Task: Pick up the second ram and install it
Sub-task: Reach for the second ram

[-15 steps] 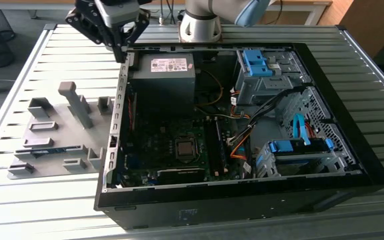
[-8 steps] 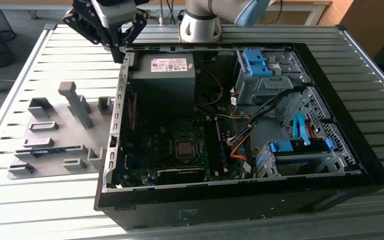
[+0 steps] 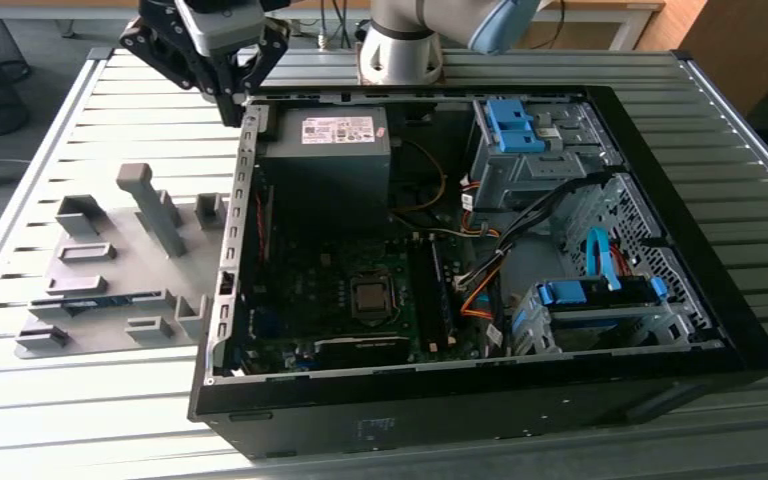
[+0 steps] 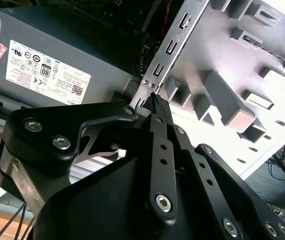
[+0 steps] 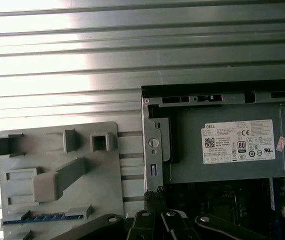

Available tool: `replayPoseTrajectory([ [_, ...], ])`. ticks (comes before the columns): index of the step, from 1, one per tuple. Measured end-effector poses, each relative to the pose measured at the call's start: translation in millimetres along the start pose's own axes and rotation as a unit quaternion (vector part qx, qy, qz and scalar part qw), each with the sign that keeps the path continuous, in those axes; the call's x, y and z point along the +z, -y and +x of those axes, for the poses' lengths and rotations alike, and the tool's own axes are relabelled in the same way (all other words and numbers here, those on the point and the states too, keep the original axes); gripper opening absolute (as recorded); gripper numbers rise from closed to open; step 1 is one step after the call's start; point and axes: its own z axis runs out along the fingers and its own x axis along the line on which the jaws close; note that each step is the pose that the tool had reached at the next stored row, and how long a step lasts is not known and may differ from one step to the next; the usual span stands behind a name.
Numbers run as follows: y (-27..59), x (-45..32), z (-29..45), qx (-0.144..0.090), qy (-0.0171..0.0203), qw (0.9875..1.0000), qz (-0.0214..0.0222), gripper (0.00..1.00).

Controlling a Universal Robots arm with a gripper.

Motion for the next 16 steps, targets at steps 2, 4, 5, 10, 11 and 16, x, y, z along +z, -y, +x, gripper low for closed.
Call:
replayPoseTrajectory([
  [2, 0.1, 0.1, 1.1, 0.0, 0.0, 1.0, 0.0, 0.11],
  [4, 0.2, 0.2, 2.3, 0.0, -0.0001, 1.0, 0.0, 0.11],
  [5, 0.2, 0.2, 3.1, 0.0, -0.0001, 1.0, 0.0001, 0.11],
  [10, 0.6, 0.5, 8.4, 0.0, -0.0001, 1.0, 0.0, 0.11],
  [11, 0.8, 0.5, 10.0, 0.0, -0.0001, 1.0, 0.0, 0.11],
  [16, 1.6, 0.6, 20.2, 0.0, -0.0001, 1.0, 0.0, 0.11],
])
